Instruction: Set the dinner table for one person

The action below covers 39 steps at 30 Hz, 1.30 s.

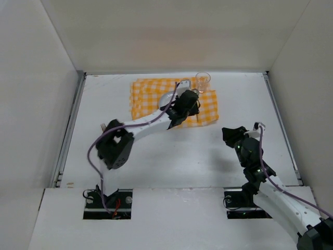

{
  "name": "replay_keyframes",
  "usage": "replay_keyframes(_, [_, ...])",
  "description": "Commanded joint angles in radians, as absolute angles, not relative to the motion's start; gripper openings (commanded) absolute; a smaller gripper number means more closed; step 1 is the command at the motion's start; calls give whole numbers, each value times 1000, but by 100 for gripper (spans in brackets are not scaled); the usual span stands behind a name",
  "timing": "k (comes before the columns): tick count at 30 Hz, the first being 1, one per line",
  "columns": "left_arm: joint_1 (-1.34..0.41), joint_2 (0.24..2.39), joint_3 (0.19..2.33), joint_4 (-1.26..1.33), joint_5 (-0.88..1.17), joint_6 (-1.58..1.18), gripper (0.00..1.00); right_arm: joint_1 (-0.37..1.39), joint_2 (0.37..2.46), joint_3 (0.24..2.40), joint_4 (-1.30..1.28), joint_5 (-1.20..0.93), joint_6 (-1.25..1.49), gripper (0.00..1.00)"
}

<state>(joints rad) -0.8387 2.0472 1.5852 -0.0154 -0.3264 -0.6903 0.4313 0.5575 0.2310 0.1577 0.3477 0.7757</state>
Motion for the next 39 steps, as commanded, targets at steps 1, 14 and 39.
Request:
replay_keyframes(1, [-846, 1705, 1371, 87, -391, -621, 33, 452, 566, 250, 186, 357, 769, 27])
replay_keyframes(14, [-481, 804, 554, -432, -624, -791, 41, 515, 614, 267, 206, 365, 759, 31])
replay_keyframes(39, [-222, 1154, 414, -98, -492, -762, 29, 561, 634, 265, 227, 379, 752, 34])
